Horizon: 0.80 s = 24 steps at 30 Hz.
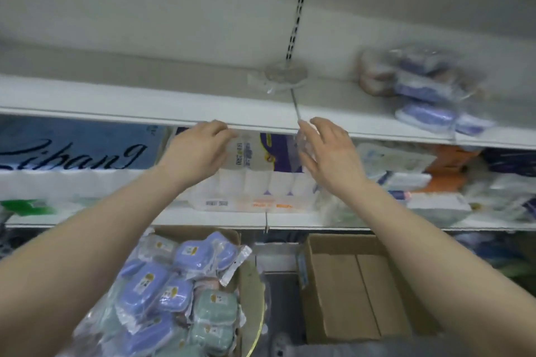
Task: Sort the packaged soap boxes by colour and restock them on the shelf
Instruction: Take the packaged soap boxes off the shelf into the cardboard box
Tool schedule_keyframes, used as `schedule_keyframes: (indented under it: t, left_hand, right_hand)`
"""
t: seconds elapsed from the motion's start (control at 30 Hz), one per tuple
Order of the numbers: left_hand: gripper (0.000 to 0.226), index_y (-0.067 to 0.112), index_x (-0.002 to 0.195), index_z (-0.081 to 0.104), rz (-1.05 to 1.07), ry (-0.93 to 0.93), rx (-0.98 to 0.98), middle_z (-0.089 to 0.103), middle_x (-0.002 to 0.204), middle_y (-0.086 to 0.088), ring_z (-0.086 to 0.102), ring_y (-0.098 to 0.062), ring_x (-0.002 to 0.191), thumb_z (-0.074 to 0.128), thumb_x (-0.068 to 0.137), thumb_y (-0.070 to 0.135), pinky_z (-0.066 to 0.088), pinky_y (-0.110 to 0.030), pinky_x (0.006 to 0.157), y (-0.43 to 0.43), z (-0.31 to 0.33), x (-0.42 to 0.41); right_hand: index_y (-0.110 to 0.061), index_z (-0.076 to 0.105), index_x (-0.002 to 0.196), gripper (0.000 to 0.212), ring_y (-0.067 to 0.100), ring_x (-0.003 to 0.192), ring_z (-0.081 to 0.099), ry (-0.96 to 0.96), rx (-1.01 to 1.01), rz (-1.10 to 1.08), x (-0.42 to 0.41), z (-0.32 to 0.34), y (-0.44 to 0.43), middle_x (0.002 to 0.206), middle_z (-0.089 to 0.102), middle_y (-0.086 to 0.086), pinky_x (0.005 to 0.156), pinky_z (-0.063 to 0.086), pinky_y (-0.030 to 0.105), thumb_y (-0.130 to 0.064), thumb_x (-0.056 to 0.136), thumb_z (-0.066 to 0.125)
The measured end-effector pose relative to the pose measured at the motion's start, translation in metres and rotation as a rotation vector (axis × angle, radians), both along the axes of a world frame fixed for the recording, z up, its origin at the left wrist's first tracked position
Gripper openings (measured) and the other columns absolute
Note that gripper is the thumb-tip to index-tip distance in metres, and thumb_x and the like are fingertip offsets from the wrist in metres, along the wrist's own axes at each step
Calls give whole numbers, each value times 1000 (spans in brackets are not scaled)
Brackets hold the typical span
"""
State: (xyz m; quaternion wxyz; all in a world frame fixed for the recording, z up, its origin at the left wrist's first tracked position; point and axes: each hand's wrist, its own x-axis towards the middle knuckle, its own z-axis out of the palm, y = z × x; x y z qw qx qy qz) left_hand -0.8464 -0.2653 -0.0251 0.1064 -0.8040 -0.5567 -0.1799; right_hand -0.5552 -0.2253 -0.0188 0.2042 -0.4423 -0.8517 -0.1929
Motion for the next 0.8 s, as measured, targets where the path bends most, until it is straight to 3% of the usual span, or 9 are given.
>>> schedule_keyframes:
  t: [0.1,0.23,0.5,0.6,0.67,0.73,0.8]
  left_hand:
    - [44,17,126,58,5,-4,37,59,123,-6,58,-32,104,67,82,19,53,-40,69,38,28,27]
    - [59,16,140,43,39,40,-9,45,140,-11,46,-35,122,64,87,30,49,-47,89,96,46,63]
    - [70,19,150,27,153,0,-86,26,154,-12,22,-31,142,58,90,38,27,-41,112,217,54,126]
    - [66,21,151,19,237,76,-179,17,156,-11,13,-30,145,44,96,48,19,-41,115,247,51,141]
    - [63,23,148,25,264,93,-198,24,151,-12,18,-31,141,42,95,51,21,-41,113,257,45,148]
    - [62,24,146,28,285,84,-198,30,146,-12,24,-32,137,46,92,51,23,-40,112,260,39,152]
    - [64,22,145,28,307,64,-196,33,145,-14,27,-33,135,50,91,50,24,-40,111,260,35,154]
  right_hand:
    - [-6,52,133,56,39,114,54,0,46,-82,31,24,34,127,56,21,93,44,46,-28,84,66]
    - [-6,50,136,59,41,121,50,-44,25,-186,72,44,83,132,53,24,98,41,49,-37,86,58]
    - [-6,47,139,83,46,112,51,-175,-27,-424,163,86,178,123,53,30,92,42,53,-29,65,77]
    - [-9,39,145,79,46,112,51,-231,-91,-547,194,81,198,124,53,30,98,38,54,-35,78,70]
    - [-14,37,146,68,43,112,53,-239,-142,-605,207,74,205,125,54,26,95,39,48,-37,87,61]
    - [-13,48,135,57,38,95,61,-245,-139,-617,213,65,213,109,63,21,81,44,41,-31,84,64]
    - [-10,62,112,50,33,64,62,-223,-42,-566,214,56,220,78,64,14,61,46,35,-25,68,80]
